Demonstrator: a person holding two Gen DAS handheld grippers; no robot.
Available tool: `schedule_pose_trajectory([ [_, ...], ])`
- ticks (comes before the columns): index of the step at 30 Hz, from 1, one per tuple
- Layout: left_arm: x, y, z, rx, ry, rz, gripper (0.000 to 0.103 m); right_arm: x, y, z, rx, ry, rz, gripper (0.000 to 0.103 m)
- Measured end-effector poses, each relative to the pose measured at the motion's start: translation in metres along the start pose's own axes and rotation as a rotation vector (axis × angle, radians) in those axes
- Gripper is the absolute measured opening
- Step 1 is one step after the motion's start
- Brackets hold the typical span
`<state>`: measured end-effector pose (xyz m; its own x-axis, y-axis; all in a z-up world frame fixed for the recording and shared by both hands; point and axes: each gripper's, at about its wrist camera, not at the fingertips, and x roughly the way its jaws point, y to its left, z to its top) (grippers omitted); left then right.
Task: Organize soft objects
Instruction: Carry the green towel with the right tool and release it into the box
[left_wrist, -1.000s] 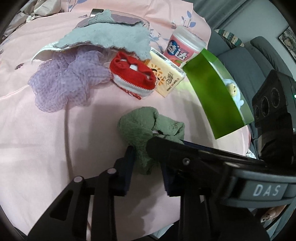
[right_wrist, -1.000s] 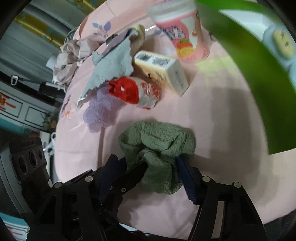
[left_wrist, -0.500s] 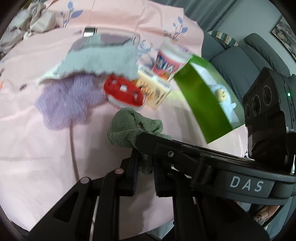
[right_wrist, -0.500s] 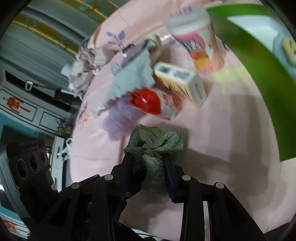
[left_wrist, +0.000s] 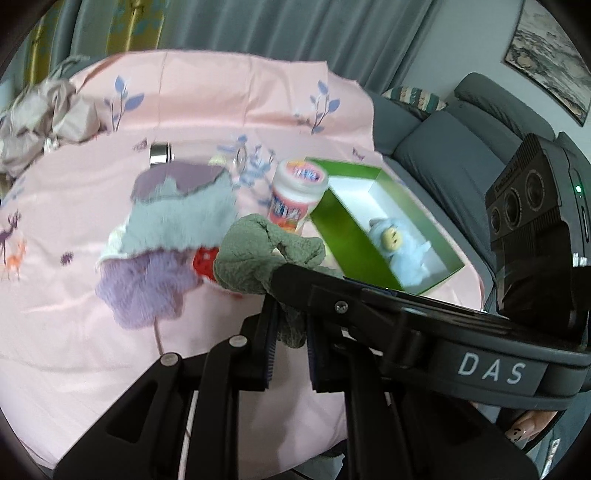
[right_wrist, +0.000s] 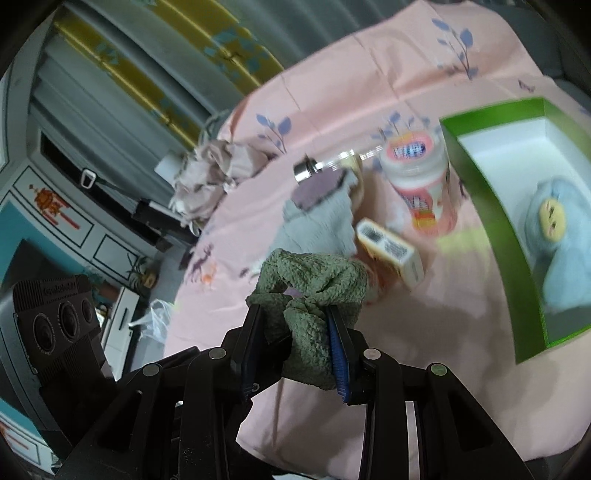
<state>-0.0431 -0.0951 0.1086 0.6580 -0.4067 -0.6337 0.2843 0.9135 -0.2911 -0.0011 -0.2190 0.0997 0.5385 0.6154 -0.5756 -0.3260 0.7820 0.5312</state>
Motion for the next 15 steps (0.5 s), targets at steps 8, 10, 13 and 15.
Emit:
schedule_pose_trajectory([
  [8, -0.014, -0.020, 0.024, 0.064, -0.082, -0.006, 0.010, -0.032, 0.006, 0.022, -0.043, -0.102, 0.007, 0.036],
  [10, -0.016, -0.029, 0.032, 0.084, -0.103, -0.012, 0.010, -0.039, 0.005, 0.027, -0.052, -0.126, 0.001, 0.036],
  [13, -0.013, -0.043, 0.047, 0.120, -0.130, -0.028, 0.010, -0.054, 0.001, 0.039, -0.063, -0.173, -0.013, 0.036],
  [15, -0.009, -0.052, 0.057, 0.136, -0.146, -0.040, 0.010, -0.064, -0.005, 0.048, -0.070, -0.205, -0.027, 0.036],
])
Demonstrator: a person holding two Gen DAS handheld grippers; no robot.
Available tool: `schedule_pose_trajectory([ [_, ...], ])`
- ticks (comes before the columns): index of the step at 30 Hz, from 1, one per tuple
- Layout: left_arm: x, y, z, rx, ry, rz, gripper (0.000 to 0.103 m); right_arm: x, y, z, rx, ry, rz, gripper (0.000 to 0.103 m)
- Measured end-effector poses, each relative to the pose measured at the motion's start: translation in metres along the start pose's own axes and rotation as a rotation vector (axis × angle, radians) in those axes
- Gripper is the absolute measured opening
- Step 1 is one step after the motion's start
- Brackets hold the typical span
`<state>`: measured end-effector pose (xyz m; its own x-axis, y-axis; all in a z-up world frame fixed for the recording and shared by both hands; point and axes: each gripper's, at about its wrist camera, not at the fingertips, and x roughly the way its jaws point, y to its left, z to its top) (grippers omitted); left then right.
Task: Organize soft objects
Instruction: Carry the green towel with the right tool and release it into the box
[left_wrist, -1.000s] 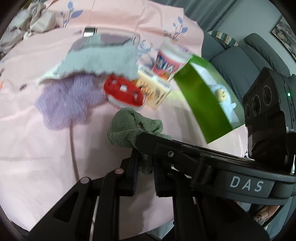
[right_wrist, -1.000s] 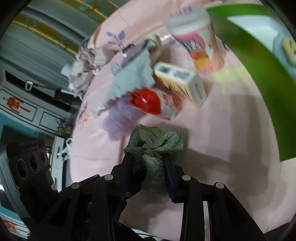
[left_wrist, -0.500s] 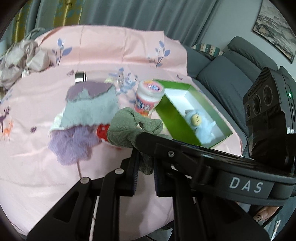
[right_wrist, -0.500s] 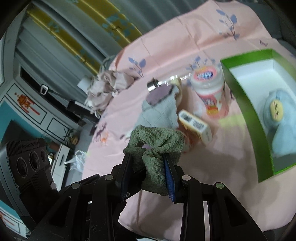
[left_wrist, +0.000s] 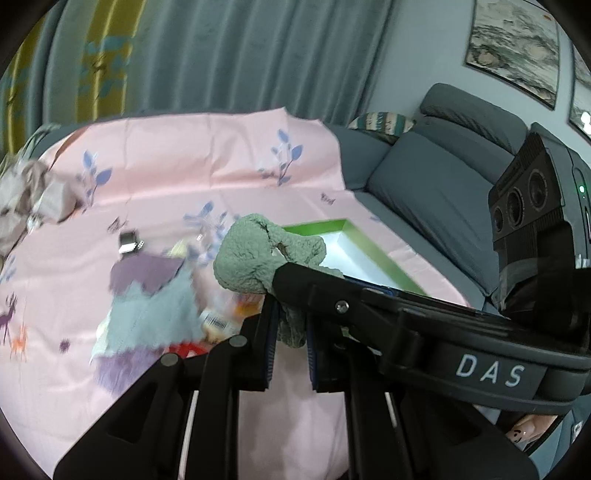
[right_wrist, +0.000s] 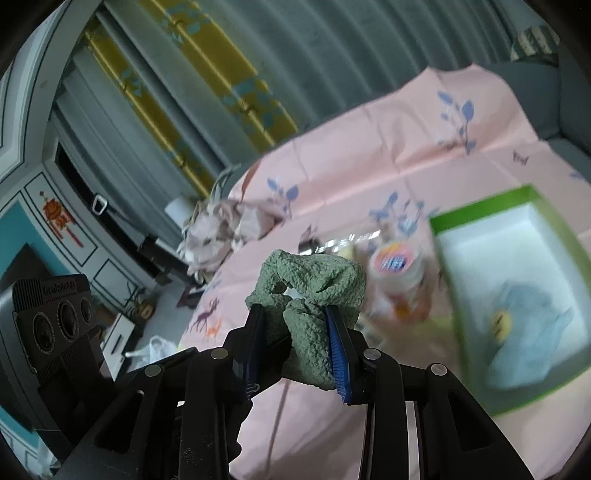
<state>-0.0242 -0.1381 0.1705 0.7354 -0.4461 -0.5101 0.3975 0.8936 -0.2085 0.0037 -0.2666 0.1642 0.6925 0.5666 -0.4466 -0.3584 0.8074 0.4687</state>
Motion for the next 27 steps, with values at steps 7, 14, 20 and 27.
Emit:
schedule_pose_trajectory([
  [7, 0.031, -0.031, 0.031, 0.049, -0.028, -0.046, 0.010, -0.020, -0.031, 0.028, -0.004, -0.075, -0.074, 0.036],
  [14, 0.074, -0.060, 0.040, 0.073, 0.026, -0.106, 0.010, -0.031, -0.075, 0.033, 0.064, -0.130, -0.172, 0.036],
  [20, 0.105, -0.081, 0.037, 0.111, 0.078, -0.126, 0.010, -0.033, -0.114, 0.030, 0.149, -0.143, -0.202, 0.036],
  [27, 0.137, -0.094, 0.031, 0.131, 0.142, -0.143, 0.010, -0.032, -0.149, 0.023, 0.235, -0.135, -0.246, 0.036],
])
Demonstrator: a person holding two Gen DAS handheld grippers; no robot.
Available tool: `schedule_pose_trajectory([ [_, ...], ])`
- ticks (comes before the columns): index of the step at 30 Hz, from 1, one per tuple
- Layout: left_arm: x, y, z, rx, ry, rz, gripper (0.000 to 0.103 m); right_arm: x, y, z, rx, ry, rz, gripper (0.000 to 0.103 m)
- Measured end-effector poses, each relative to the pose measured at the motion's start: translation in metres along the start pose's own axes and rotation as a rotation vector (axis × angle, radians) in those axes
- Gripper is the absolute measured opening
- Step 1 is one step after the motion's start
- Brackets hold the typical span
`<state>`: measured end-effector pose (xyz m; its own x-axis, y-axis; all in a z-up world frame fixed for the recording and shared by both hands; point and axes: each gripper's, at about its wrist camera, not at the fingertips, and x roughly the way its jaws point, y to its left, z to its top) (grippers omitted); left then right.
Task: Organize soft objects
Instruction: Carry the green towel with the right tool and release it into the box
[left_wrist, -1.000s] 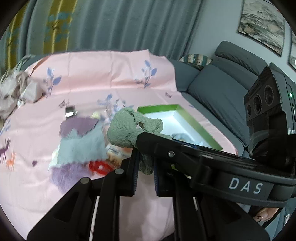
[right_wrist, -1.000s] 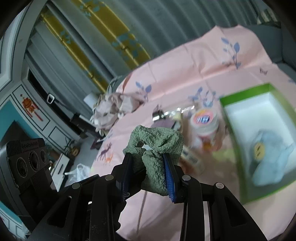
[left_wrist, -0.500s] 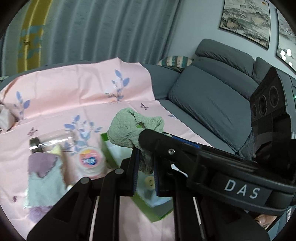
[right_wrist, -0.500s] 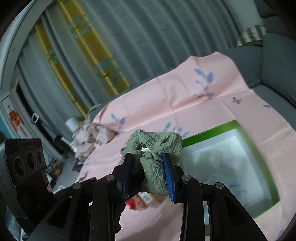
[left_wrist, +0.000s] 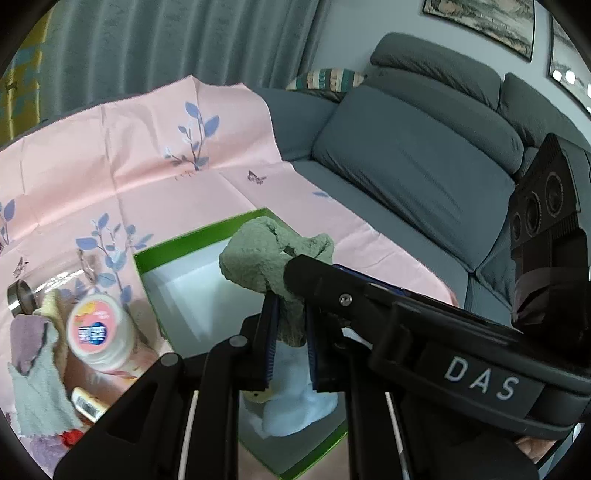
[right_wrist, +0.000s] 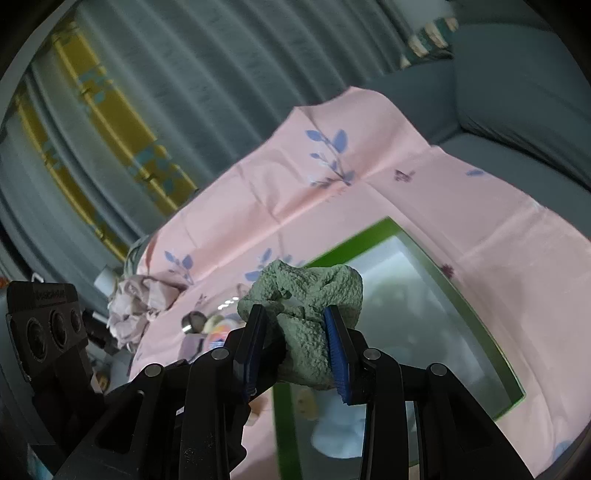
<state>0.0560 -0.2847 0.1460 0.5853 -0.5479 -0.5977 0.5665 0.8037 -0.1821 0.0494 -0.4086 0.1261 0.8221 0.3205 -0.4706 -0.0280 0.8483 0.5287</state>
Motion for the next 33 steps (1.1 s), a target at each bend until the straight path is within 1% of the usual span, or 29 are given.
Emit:
schedule_pose_trajectory([
  [5, 0.024, -0.008, -0.002, 0.025, 0.049, -0.002, 0.010, 0.006, -0.026, -0.004, 0.069, 0.015, -0.028, 0.036],
  [12, 0.051, -0.014, -0.003, 0.027, 0.113, -0.014, 0.010, 0.014, -0.052, -0.007, 0.139, 0.039, -0.067, 0.036],
  [24, 0.082, -0.015, -0.008, 0.000, 0.205, -0.032, 0.011, 0.025, -0.076, -0.010, 0.190, 0.082, -0.186, 0.036],
  [33, 0.093, -0.014, -0.008, -0.005, 0.232, -0.034, 0.011, 0.029, -0.083, -0.011, 0.203, 0.097, -0.231, 0.036],
])
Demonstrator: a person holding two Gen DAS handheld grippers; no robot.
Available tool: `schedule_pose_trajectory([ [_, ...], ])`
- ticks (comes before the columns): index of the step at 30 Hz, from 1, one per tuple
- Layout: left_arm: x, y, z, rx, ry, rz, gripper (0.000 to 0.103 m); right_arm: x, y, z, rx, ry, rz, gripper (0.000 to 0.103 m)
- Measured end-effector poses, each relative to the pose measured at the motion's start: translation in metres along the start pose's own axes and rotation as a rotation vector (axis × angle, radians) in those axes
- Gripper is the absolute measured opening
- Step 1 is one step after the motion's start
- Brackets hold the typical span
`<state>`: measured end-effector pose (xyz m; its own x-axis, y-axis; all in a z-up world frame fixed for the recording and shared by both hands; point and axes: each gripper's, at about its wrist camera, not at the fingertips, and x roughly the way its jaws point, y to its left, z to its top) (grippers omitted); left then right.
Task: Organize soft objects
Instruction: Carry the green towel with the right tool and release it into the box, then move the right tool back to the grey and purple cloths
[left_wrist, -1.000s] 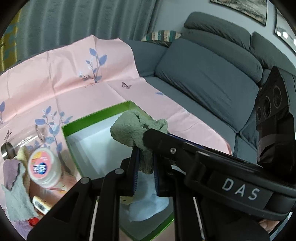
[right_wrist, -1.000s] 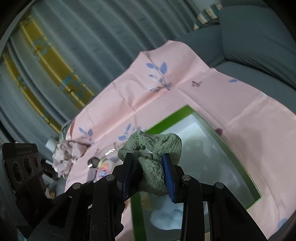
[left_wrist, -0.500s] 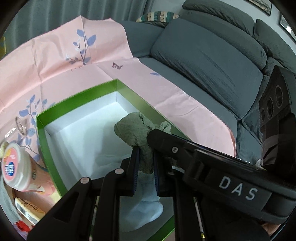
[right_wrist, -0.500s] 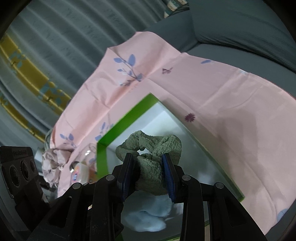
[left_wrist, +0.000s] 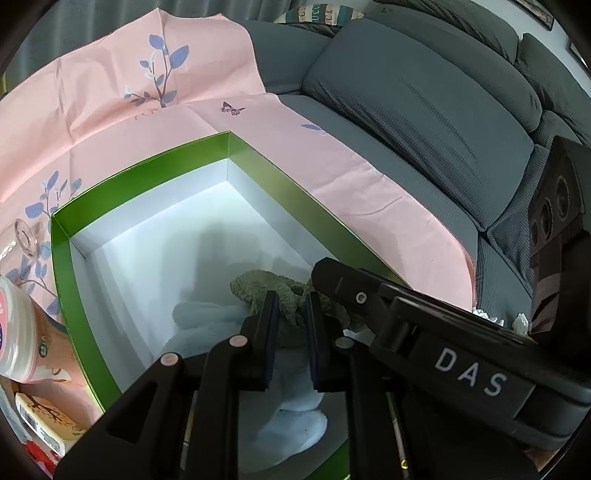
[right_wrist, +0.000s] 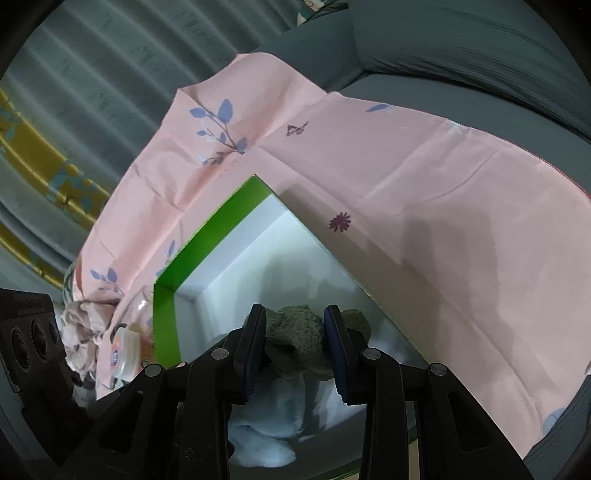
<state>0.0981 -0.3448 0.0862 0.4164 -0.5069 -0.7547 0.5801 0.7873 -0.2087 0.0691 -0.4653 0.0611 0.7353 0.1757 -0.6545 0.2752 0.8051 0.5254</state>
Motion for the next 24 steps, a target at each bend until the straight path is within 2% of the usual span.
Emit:
schedule_pose_trajectory([
  [8, -0.005, 0.001, 0.001, -0.015, -0.008, 0.002, 0.015, -0.007, 0.001, -0.001, -0.006, -0.021, -0.028, 0.036],
  [11, -0.013, 0.002, 0.001, -0.028, -0.020, 0.002, 0.020, -0.015, 0.005, -0.001, -0.021, -0.052, -0.032, 0.036],
  [14, -0.029, 0.005, 0.000, -0.039, -0.047, 0.005, 0.033, -0.026, 0.013, -0.001, -0.042, -0.086, -0.026, 0.036],
  [15, -0.036, 0.007, -0.001, -0.039, -0.057, 0.011, 0.042, -0.030, 0.017, -0.001, -0.054, -0.100, -0.026, 0.036],
  [16, -0.042, 0.008, -0.002, -0.041, -0.067, 0.019, 0.052, -0.034, 0.021, -0.002, -0.066, -0.113, -0.027, 0.042],
  [17, -0.049, 0.011, -0.004, -0.045, -0.080, 0.029, 0.056, -0.039, 0.026, -0.003, -0.083, -0.130, -0.030, 0.048],
  [18, -0.059, 0.015, -0.007, -0.053, -0.100, 0.035, 0.063, -0.043, 0.030, -0.004, -0.095, -0.140, -0.032, 0.062],
  [19, -0.066, 0.018, -0.009, -0.061, -0.111, 0.037, 0.068, -0.046, 0.034, -0.005, -0.109, -0.151, -0.033, 0.070],
  [21, -0.084, 0.029, -0.016, -0.087, -0.132, 0.047, 0.076, -0.052, 0.045, -0.009, -0.145, -0.166, -0.039, 0.075],
  [24, -0.114, 0.047, -0.031, -0.122, -0.165, 0.073, 0.080, -0.058, 0.062, -0.016, -0.216, -0.181, -0.035, 0.078],
])
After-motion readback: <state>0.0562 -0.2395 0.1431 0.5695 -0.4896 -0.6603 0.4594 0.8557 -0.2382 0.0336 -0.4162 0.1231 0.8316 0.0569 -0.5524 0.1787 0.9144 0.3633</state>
